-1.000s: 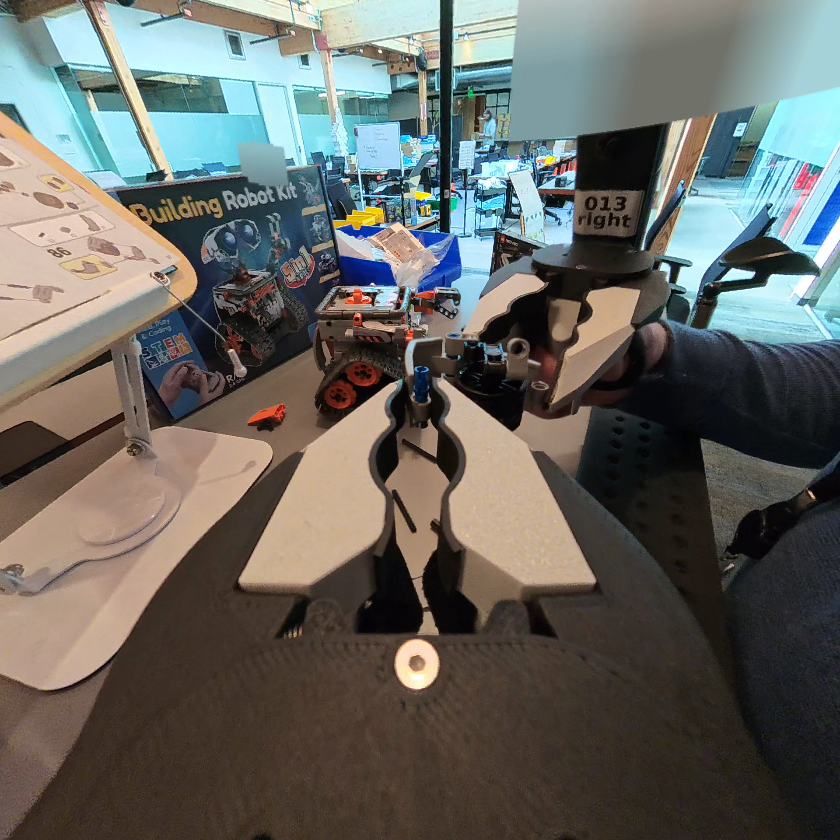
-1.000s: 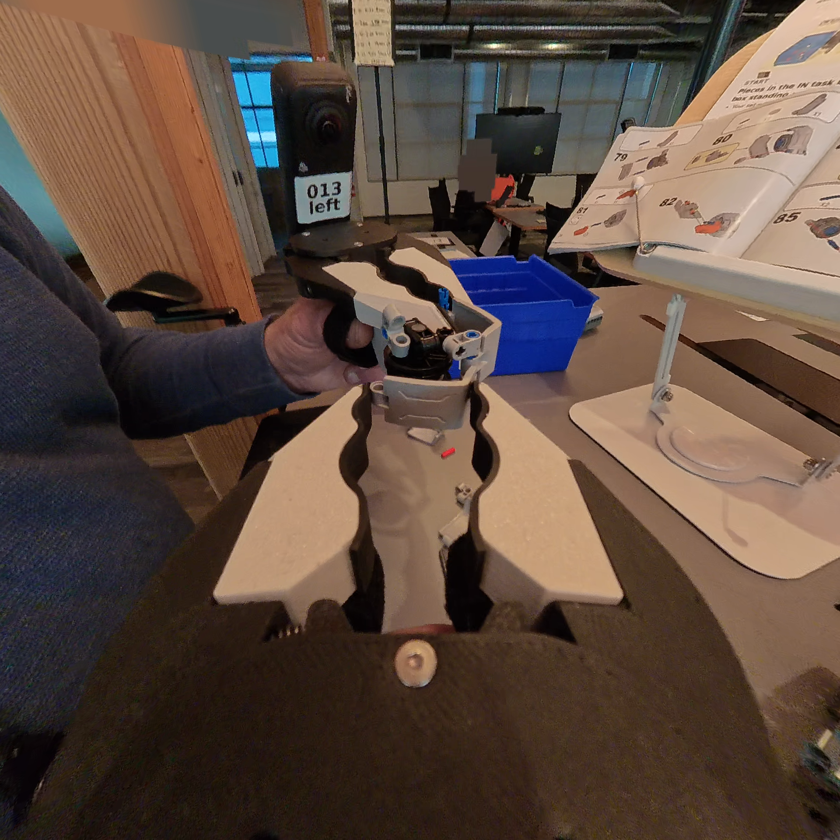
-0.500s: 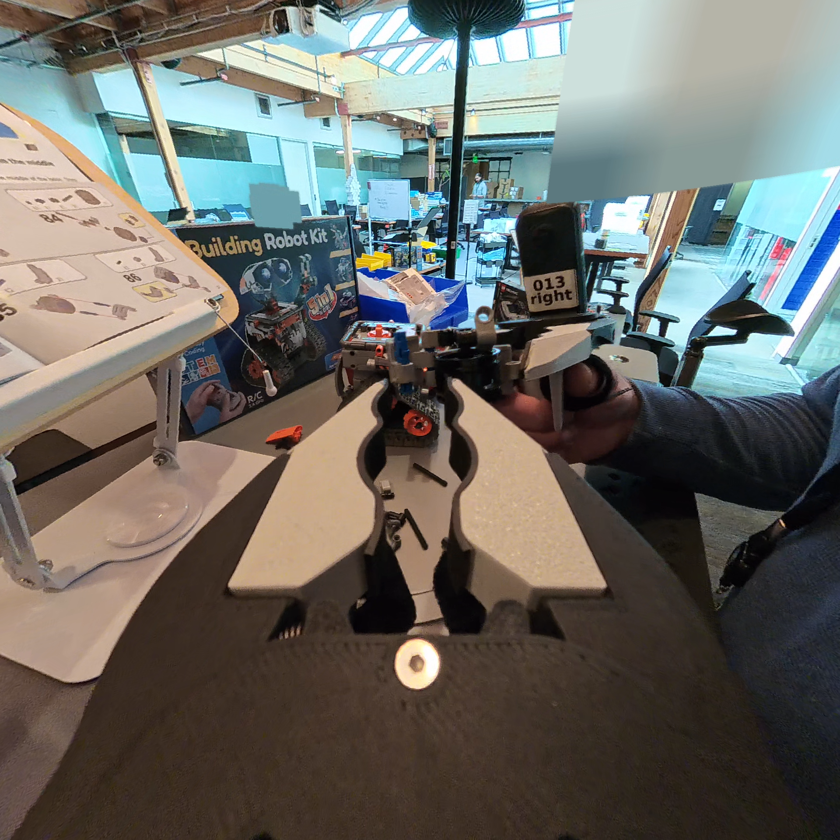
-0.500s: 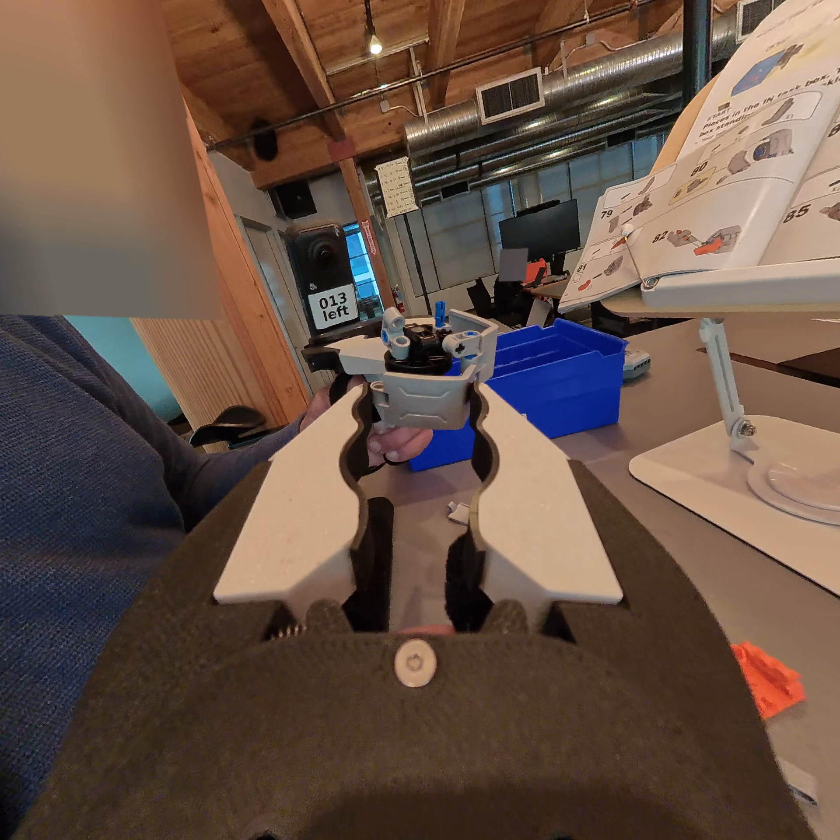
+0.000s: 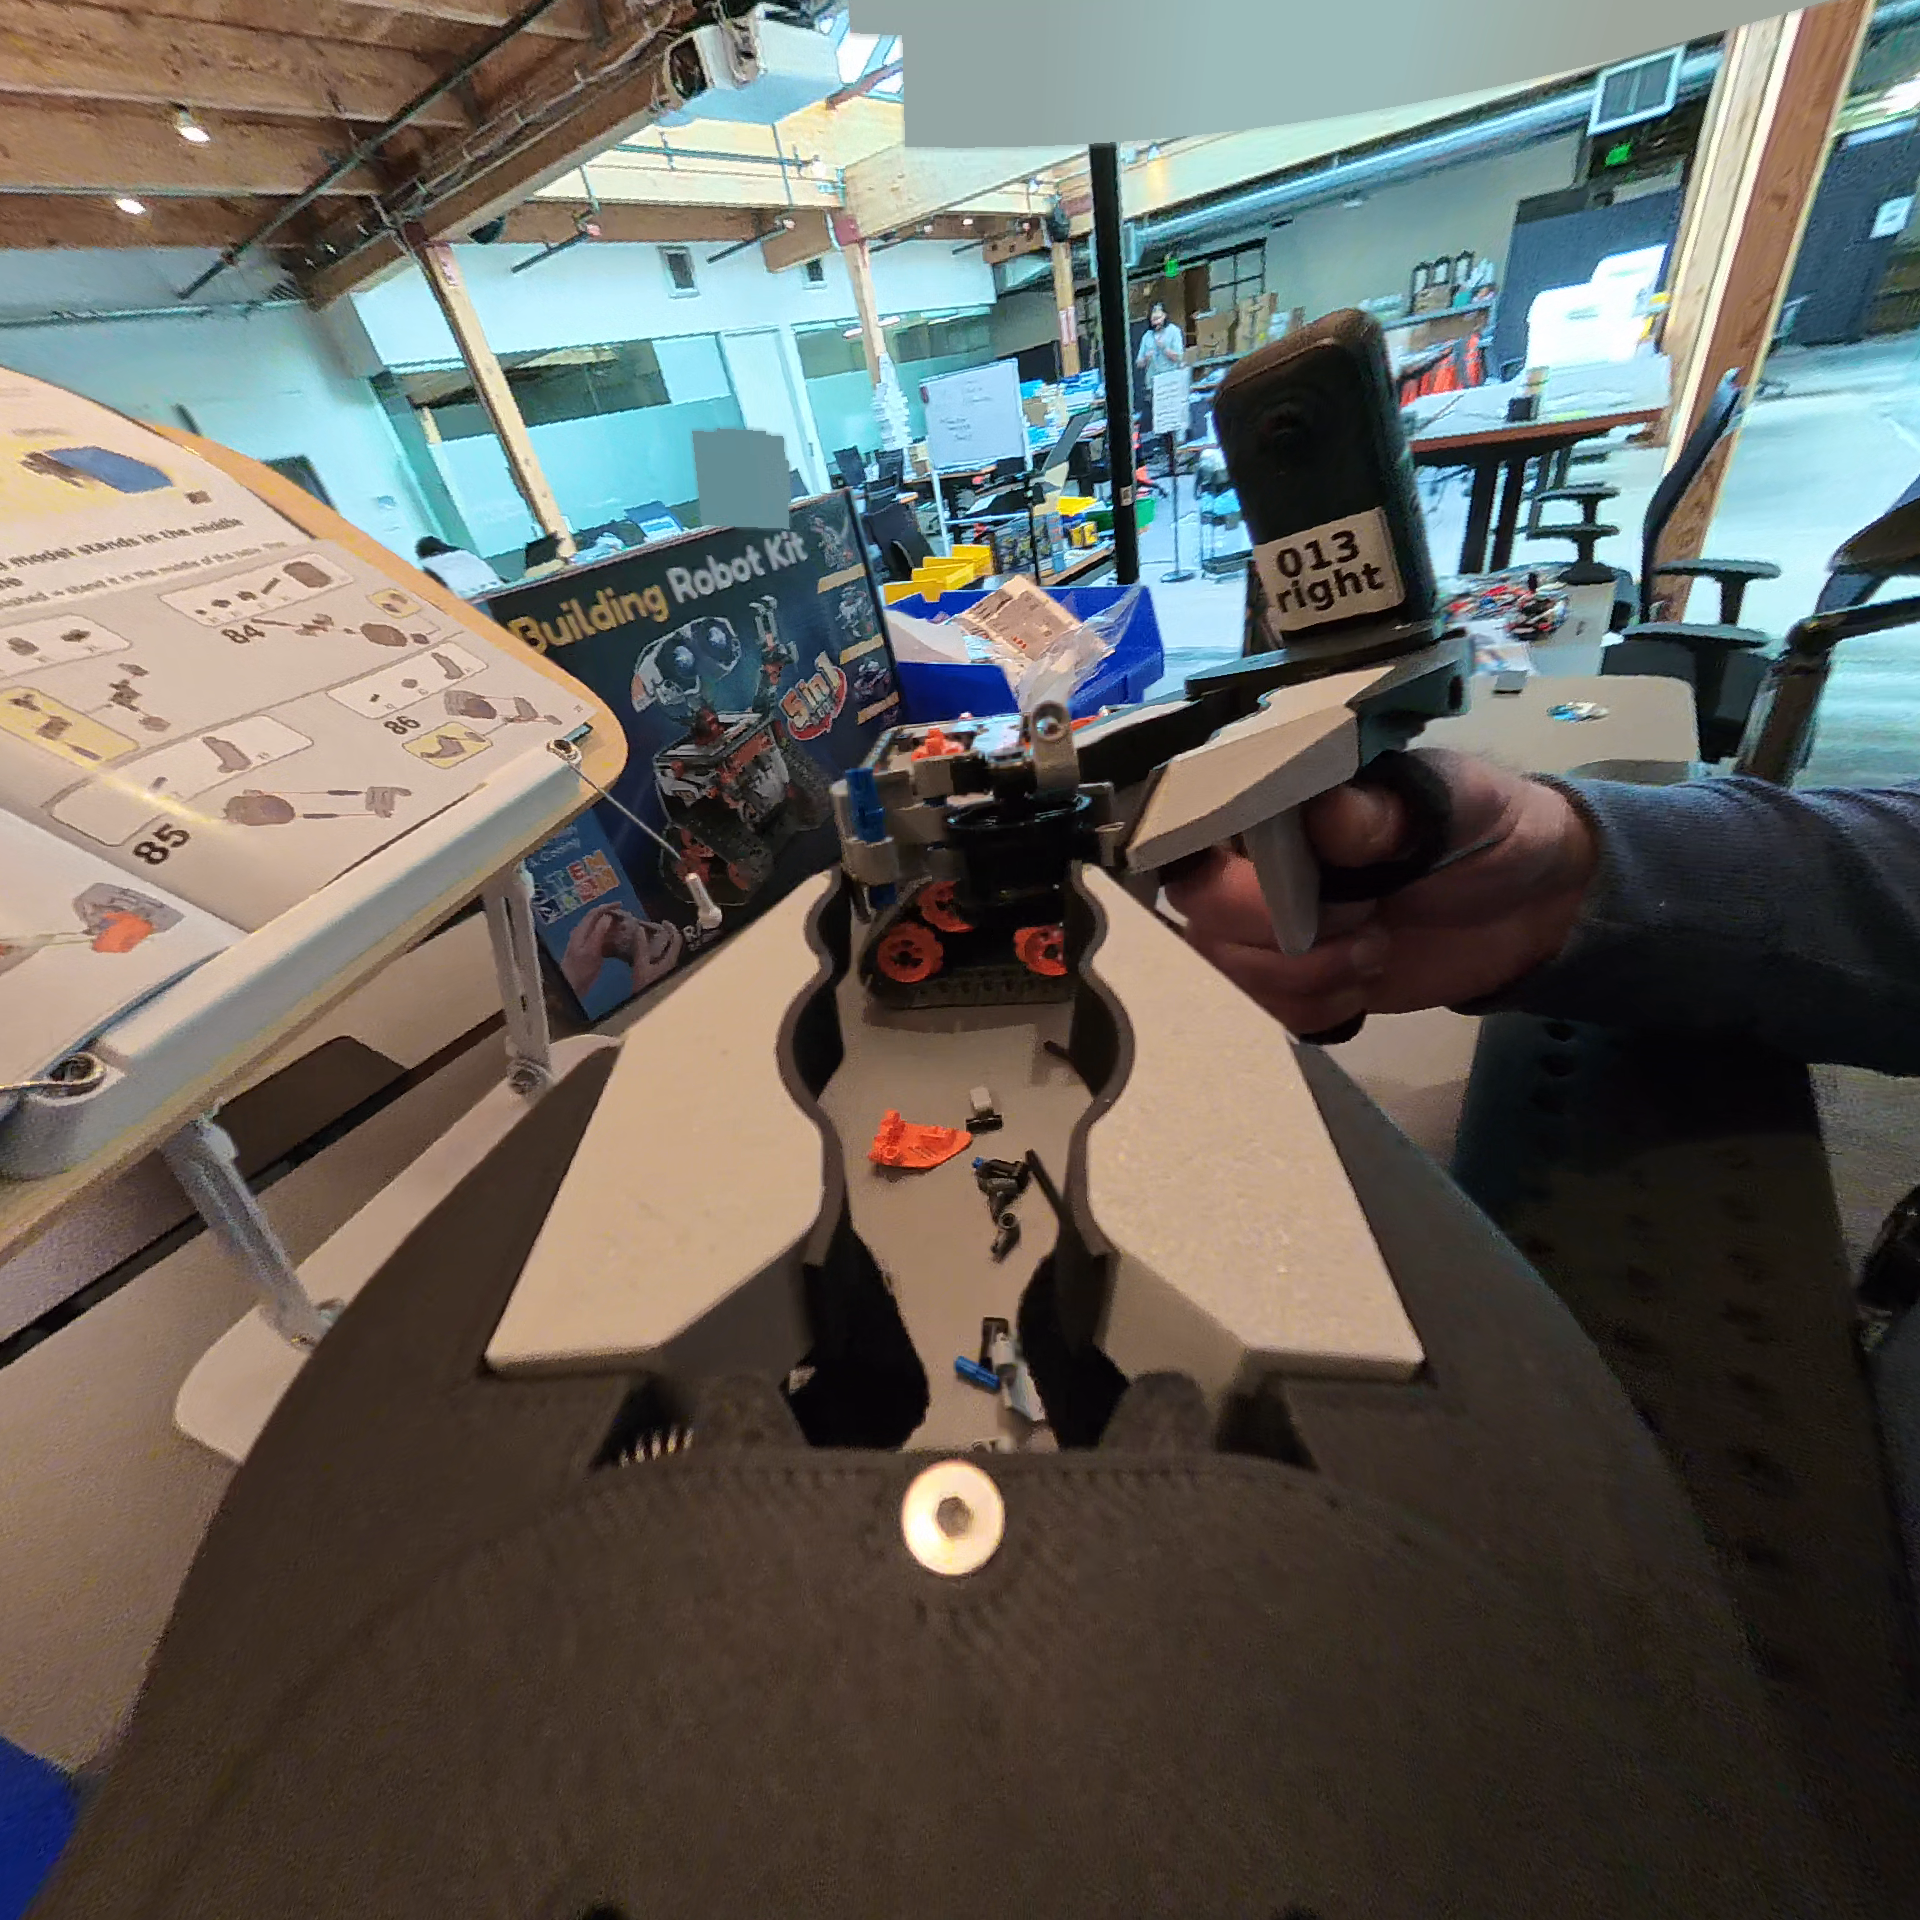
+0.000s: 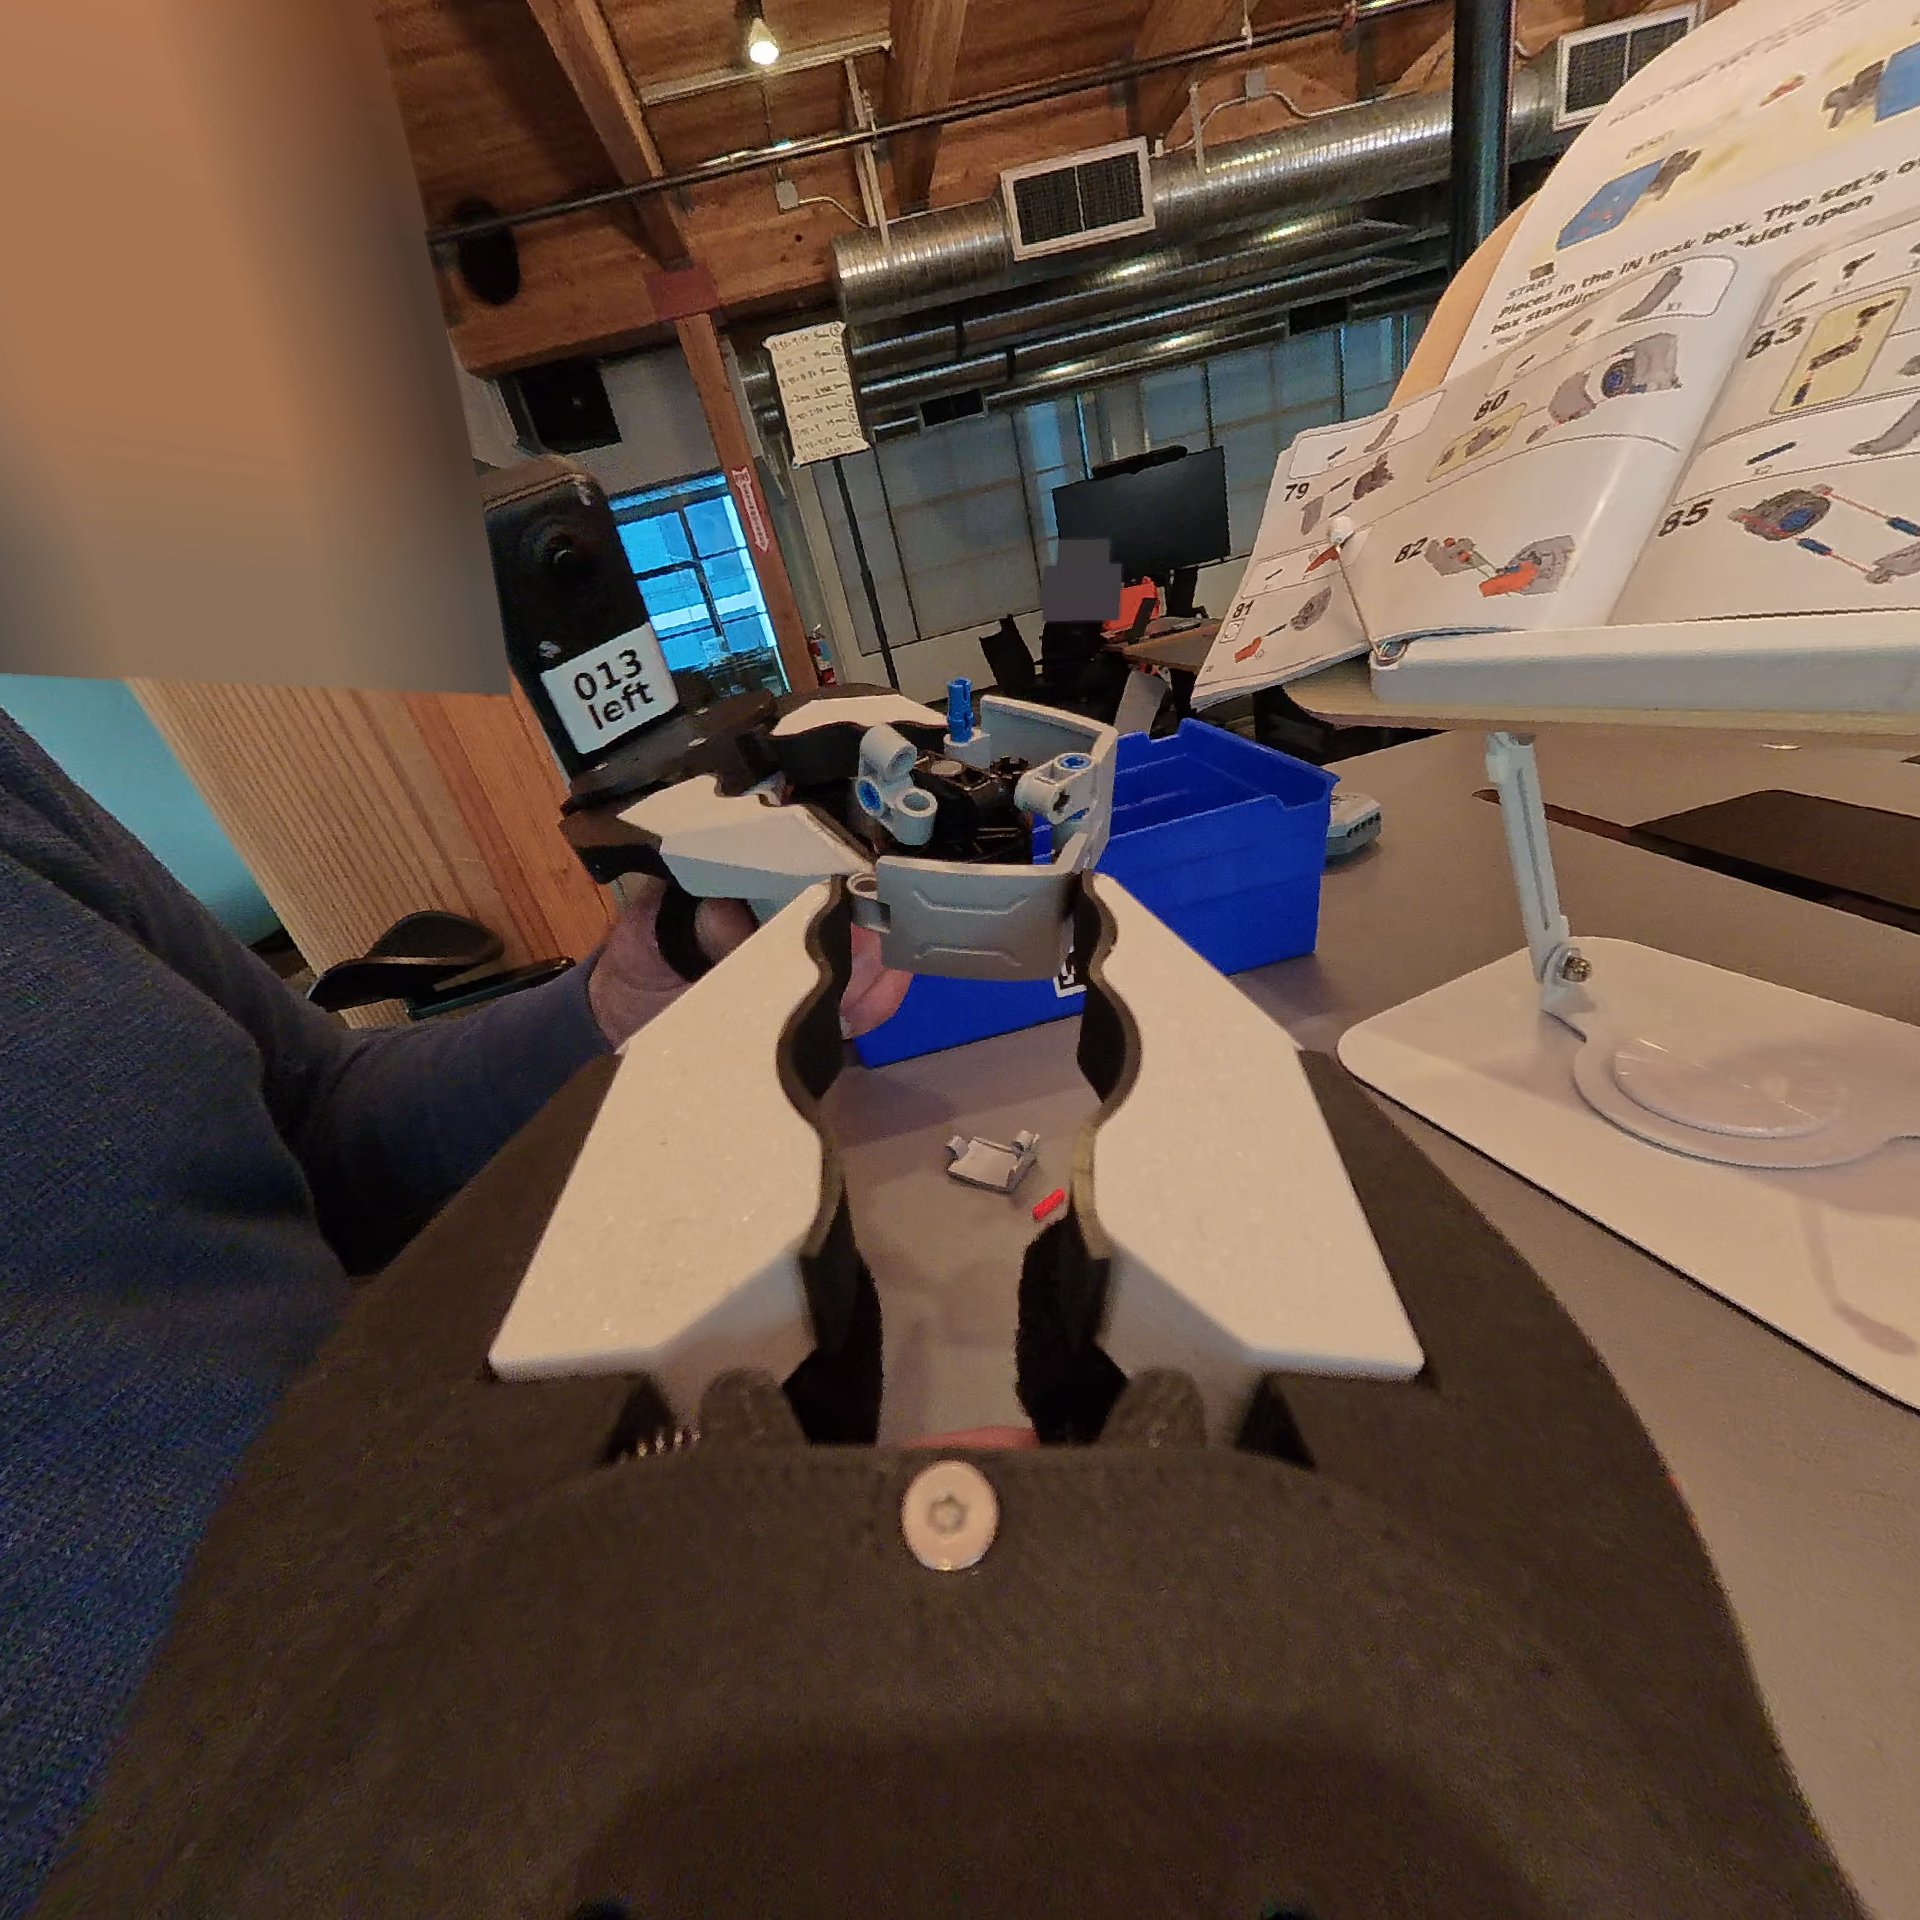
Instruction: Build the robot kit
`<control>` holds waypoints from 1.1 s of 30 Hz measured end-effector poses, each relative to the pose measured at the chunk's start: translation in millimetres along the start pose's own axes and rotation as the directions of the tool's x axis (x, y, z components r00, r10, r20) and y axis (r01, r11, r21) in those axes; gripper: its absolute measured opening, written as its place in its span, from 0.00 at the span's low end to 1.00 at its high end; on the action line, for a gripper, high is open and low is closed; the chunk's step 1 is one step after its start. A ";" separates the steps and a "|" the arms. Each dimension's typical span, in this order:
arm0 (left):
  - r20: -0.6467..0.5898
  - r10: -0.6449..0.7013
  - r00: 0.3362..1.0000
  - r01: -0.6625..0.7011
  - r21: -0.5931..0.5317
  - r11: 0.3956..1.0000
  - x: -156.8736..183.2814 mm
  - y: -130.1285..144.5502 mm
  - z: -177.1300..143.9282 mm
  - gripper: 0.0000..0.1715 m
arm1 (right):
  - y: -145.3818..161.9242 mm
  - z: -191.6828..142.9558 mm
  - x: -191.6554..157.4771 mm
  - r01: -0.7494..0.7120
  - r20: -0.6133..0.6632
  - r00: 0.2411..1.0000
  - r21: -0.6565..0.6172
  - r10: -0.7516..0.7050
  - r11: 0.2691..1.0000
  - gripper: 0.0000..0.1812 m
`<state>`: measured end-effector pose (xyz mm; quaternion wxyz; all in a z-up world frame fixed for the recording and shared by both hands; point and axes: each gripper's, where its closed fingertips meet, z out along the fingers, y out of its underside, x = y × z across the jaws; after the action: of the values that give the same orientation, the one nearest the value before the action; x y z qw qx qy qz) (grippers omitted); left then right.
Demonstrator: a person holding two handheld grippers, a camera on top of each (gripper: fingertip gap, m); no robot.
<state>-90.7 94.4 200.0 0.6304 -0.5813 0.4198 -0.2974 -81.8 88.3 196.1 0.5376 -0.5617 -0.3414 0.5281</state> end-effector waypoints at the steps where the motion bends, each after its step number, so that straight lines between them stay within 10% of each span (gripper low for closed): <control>1: 0.017 0.019 1.000 -0.018 -0.003 1.000 0.2 -0.2 0.4 0.22 | 0.0 -0.4 0.2 0.003 -0.002 1.000 -0.001 -0.003 1.000 0.23; 9: 0.246 0.332 0.910 -0.311 -0.121 0.943 5.4 -0.3 8.8 0.06 | -1.7 -2.4 10.4 0.032 -0.095 0.995 0.000 -0.032 0.999 0.22; 15: 0.257 0.302 0.918 -0.283 -0.108 0.953 4.1 1.9 11.1 0.06 | -2.1 -3.8 13.2 0.074 -0.142 0.987 -0.004 -0.074 0.997 0.22; 24: 0.068 0.209 0.975 -0.208 -0.022 0.978 20.8 0.7 8.0 0.24 | -7.6 -6.4 16.4 -0.010 -0.114 0.993 0.046 0.015 0.999 0.22; 33: 0.192 0.330 0.924 -0.310 -0.128 0.942 14.4 12.9 21.1 0.35 | -11.1 2.0 10.8 -0.090 -0.080 0.992 0.097 0.097 0.991 0.23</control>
<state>-66.9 94.1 184.1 0.6830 -0.5627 0.4534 -0.1067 -79.4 101.1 204.7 0.5519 -0.5733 -0.2665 0.5437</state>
